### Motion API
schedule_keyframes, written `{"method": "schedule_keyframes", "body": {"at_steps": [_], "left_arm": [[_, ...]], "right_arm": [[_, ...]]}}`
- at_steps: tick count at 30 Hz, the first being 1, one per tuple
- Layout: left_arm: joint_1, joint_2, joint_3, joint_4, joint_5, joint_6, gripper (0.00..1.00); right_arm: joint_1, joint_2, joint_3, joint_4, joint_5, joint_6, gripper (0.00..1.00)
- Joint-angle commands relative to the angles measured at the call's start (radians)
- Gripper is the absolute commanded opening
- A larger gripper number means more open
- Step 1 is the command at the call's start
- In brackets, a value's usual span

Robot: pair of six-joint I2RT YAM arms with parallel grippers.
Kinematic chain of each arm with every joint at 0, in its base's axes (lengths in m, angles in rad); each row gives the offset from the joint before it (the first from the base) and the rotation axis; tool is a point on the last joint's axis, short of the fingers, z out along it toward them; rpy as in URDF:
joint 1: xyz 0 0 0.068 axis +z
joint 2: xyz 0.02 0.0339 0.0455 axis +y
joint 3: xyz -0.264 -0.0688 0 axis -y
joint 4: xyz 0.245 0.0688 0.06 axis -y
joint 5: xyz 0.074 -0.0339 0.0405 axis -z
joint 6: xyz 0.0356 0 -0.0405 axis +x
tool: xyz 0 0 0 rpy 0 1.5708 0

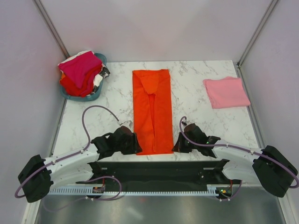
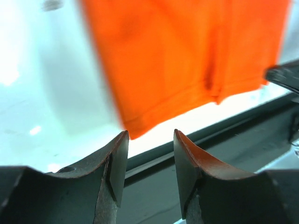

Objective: Fold and stack the t-shirts
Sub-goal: Fold the tshirt

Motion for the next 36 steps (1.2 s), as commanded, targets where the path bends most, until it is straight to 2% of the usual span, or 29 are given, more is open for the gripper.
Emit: {"method": "schedule_keyframes", "body": {"at_steps": [1,11,16,17,18,20,21,23,29,36], "left_arm": [[0.051,-0.033,-0.041,-0.074,-0.020,-0.058,0.51],[0.076,0.037,-0.076,0.006,0.050,-0.054,0.51],[0.077,0.088,-0.082,0.067,0.064,-0.047,0.45],[0.077,0.100,-0.084,0.073,0.072,-0.048,0.42],[0.076,0.105,-0.085,0.078,0.072,-0.051,0.33],[0.076,0.102,-0.090,0.078,0.066,-0.057,0.22],[0.076,0.084,-0.093,0.079,0.063,-0.057,0.12],[0.076,0.055,-0.104,0.061,0.052,-0.055,0.03],[0.096,-0.059,-0.095,0.010,0.064,-0.043,0.02],[0.137,-0.070,-0.023,0.015,0.110,-0.025,0.02]], "right_arm": [[0.003,-0.003,0.014,-0.001,0.015,-0.010,0.00],[0.003,0.001,0.015,0.005,0.011,-0.015,0.00],[0.002,-0.005,0.006,0.008,0.011,-0.013,0.00],[0.003,-0.008,0.003,0.008,0.011,-0.012,0.00],[0.002,-0.008,0.003,0.008,0.012,-0.012,0.00],[0.005,-0.016,-0.001,0.008,0.012,-0.010,0.00],[0.003,-0.019,-0.001,0.008,0.011,-0.007,0.00],[0.003,-0.032,-0.003,0.002,0.011,-0.007,0.00],[0.003,-0.071,0.012,-0.035,0.023,-0.010,0.00],[0.003,-0.079,0.075,-0.059,0.034,-0.018,0.00]]}}
